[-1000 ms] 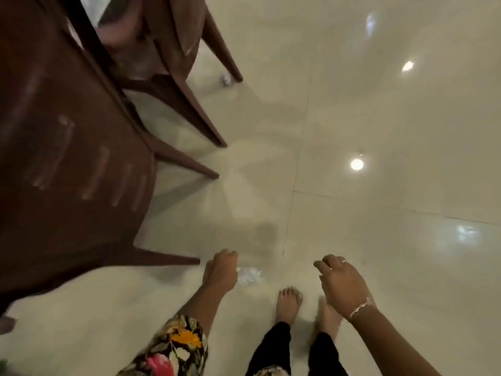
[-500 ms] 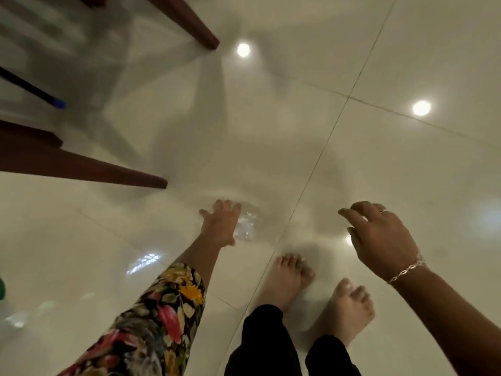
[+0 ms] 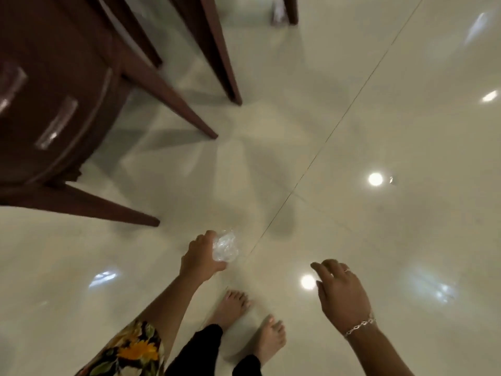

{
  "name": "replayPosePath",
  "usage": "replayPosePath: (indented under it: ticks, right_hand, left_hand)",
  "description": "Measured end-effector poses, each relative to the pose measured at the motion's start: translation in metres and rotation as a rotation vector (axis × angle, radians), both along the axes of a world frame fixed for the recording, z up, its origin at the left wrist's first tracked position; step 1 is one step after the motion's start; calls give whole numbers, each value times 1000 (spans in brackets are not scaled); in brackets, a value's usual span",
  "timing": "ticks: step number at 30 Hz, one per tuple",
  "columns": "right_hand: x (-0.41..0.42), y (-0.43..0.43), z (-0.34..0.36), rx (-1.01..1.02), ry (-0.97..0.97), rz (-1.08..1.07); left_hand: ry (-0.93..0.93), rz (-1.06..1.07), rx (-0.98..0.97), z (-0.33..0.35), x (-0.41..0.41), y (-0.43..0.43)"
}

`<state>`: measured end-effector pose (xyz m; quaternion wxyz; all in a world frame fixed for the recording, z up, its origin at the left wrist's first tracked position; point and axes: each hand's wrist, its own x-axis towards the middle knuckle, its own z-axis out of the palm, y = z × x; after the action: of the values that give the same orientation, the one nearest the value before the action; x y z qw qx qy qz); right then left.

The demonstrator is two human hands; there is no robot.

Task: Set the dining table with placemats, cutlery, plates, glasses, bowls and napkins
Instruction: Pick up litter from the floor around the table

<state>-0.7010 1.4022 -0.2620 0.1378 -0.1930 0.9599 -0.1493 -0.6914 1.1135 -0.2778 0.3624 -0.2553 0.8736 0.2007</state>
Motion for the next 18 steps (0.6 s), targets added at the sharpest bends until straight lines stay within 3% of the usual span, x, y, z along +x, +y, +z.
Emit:
replayPosePath:
  ticks: [4, 9, 18]
  right_hand:
    - [-59, 27, 75, 31, 18, 81]
    - [-157, 44, 112, 35, 6, 128]
    - [-371, 37, 126, 89, -80, 376]
  left_hand:
    - [152, 269, 155, 72, -59, 49]
    - [258, 577, 373, 106, -149, 88]
    - [308, 901, 386, 138, -318, 79]
